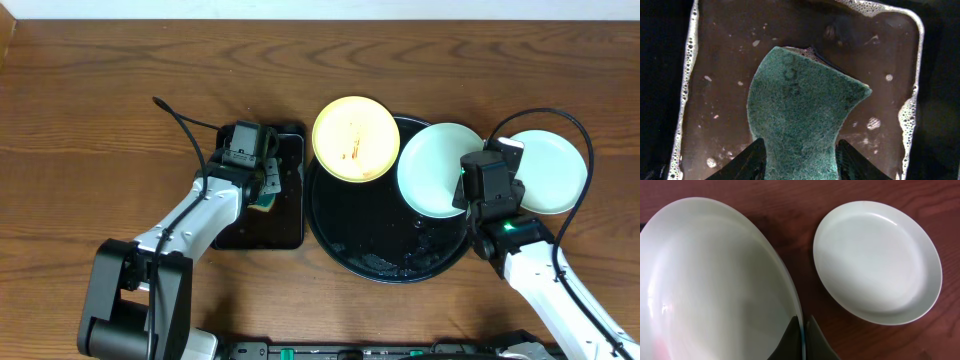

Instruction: Clean dirty plates on tray and stack at the side

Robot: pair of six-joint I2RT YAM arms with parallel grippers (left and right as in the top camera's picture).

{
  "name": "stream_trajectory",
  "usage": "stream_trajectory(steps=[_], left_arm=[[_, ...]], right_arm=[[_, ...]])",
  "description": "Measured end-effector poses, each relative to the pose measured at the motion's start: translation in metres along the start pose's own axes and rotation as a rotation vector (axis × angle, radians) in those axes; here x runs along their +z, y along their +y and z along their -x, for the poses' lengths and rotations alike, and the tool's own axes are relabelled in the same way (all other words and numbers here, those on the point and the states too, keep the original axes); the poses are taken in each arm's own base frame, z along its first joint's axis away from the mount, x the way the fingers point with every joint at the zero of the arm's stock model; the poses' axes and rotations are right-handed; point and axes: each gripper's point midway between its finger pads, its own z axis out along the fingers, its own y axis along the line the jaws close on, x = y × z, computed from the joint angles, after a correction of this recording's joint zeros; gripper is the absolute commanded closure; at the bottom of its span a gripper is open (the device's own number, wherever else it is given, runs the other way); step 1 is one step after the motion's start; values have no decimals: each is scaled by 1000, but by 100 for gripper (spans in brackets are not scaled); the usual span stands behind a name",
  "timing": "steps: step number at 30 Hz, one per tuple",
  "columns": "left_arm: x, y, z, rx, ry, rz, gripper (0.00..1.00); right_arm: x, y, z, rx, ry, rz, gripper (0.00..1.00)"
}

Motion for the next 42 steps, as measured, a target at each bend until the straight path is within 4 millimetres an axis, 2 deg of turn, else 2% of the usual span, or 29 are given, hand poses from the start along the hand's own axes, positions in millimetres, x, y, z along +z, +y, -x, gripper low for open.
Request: stream_trajectory(steps=[8, 13, 14, 17, 20, 21, 22, 25, 27, 29, 30, 31, 36, 42], left_arm=[[1, 1, -1, 0, 4, 3, 50], [10, 3, -9, 3, 36, 16, 50], [12, 3, -10, 4, 40, 18, 52], [15, 4, -11, 0, 44, 22, 67], [18, 4, -12, 5, 48, 27, 74], [18, 5, -11, 4, 47, 28, 78], [18, 5, -11, 3, 45, 29, 87], [18, 5, -10, 6, 41, 33, 90], [18, 5, -10, 7, 41, 34, 88], [18, 6, -10, 7, 40, 35, 59], [18, 6, -10, 6, 41, 35, 51], [18, 6, -11, 9, 43, 38, 48], [16, 7, -12, 6, 47, 39, 47], [-4, 3, 3, -1, -14, 15, 48]], right_arm=[[0, 0, 0, 0, 0, 0, 99], [0, 0, 0, 0, 0, 0, 99], [0, 0, 0, 0, 0, 0, 99], [0, 0, 0, 0, 0, 0, 99], [0, 0, 0, 0, 0, 0, 99], [0, 0, 0, 0, 0, 0, 99], [0, 0, 0, 0, 0, 0, 99], [0, 0, 0, 0, 0, 0, 99], [0, 0, 0, 0, 0, 0, 99], [0, 0, 0, 0, 0, 0, 99], [0, 0, 0, 0, 0, 0, 99], [0, 0, 0, 0, 0, 0, 99], [0, 0, 0, 0, 0, 0, 99], [0, 0, 0, 0, 0, 0, 99]])
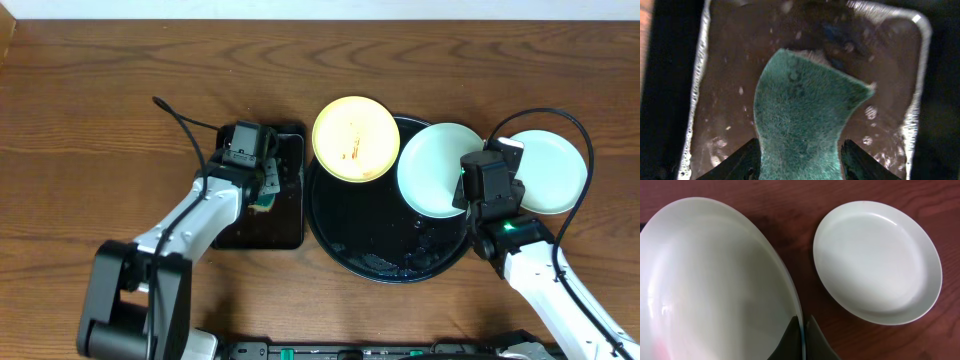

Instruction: Clean dirty plates on tray and stack at the side

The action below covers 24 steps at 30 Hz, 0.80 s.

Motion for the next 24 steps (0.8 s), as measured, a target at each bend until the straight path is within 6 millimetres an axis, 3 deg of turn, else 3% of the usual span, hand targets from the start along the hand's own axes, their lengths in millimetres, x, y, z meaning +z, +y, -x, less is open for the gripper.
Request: stream_trajectory(steps=[7, 11, 17, 24], left_arm=[[-4, -1, 2, -1, -11, -4, 48], [-4, 0, 2, -1, -8, -4, 53], [10, 3, -9, 4, 38, 15, 60], [20, 4, -14, 7, 59, 24, 61]], right_arm=[[0, 0, 0, 0, 0, 0, 99], [0, 0, 0, 0, 0, 0, 99], [0, 0, 0, 0, 0, 0, 99], [0, 0, 0, 0, 0, 0, 99]])
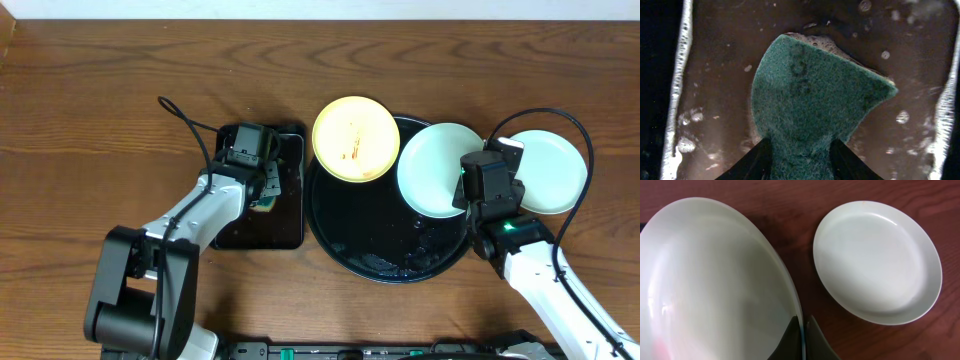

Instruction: Clean dirty plates on tray and stack at the side

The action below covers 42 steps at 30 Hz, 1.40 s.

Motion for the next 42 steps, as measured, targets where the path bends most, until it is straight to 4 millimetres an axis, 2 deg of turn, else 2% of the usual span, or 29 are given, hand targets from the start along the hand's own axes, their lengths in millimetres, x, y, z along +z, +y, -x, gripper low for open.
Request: stream_trajectory(steps=[3, 5, 9, 17, 25, 28, 34, 42], left_arm=[[5, 0, -1, 0, 5, 3, 65], [7, 0, -1, 0, 10, 7, 70], [10, 0, 0, -2, 13, 12, 92], [7, -1, 1, 2, 11, 8, 93], [-13, 4, -6, 3, 23, 12, 93], [-20, 6, -9, -16, 30, 16, 93], [-19, 7, -9, -51, 20, 21, 93], [-18, 8, -9, -68, 16, 23, 93]], right_arm=[[0, 0, 0, 0, 0, 0, 99], [0, 0, 0, 0, 0, 0, 99], [0, 0, 0, 0, 0, 0, 99], [0, 0, 0, 0, 0, 0, 99], [-5, -1, 4, 1, -16, 8, 99], [-14, -2, 14, -6, -54, 24, 99], [-41, -2, 44, -96, -187, 60, 99], [-73, 24, 61, -426, -339, 45, 99]])
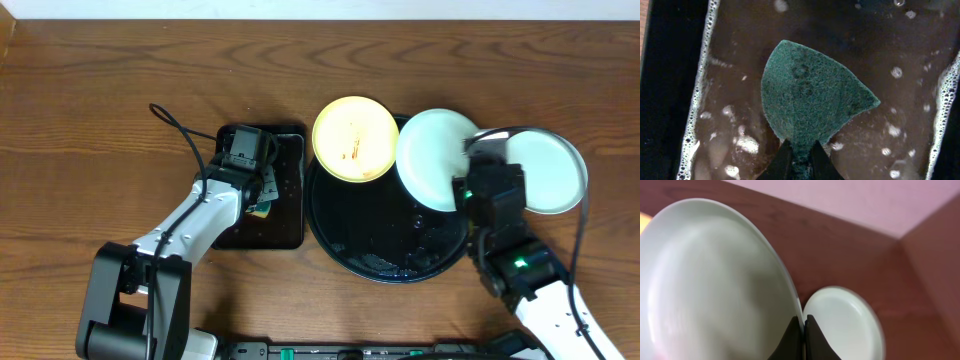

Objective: Clean dirty plates on tray and stack at the side
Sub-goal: 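Carry the plate right and stack it on the other cleaned plate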

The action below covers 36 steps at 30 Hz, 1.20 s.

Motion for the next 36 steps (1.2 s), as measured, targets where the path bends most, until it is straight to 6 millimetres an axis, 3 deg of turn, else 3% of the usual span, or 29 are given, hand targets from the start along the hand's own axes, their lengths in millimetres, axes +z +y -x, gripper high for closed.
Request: stream_trajectory(steps=[9, 16, 20, 25, 36], left_arm=[[0, 0, 0, -3, -1, 0, 93], [0, 0, 0, -4, -1, 0, 93], [0, 0, 0, -4, -1, 0, 93], [0, 0, 1, -4, -6, 2, 92], [0, 2, 2, -4, -11, 11, 93]], right_arm=[[-36, 8, 56, -267, -190, -192, 99], [-43, 3, 62, -368, -182, -288, 99], [-39, -2, 57, -272, -169, -303, 99], [-14, -26, 27, -42, -74, -333, 99], [58, -90, -89, 689, 249, -335, 99]])
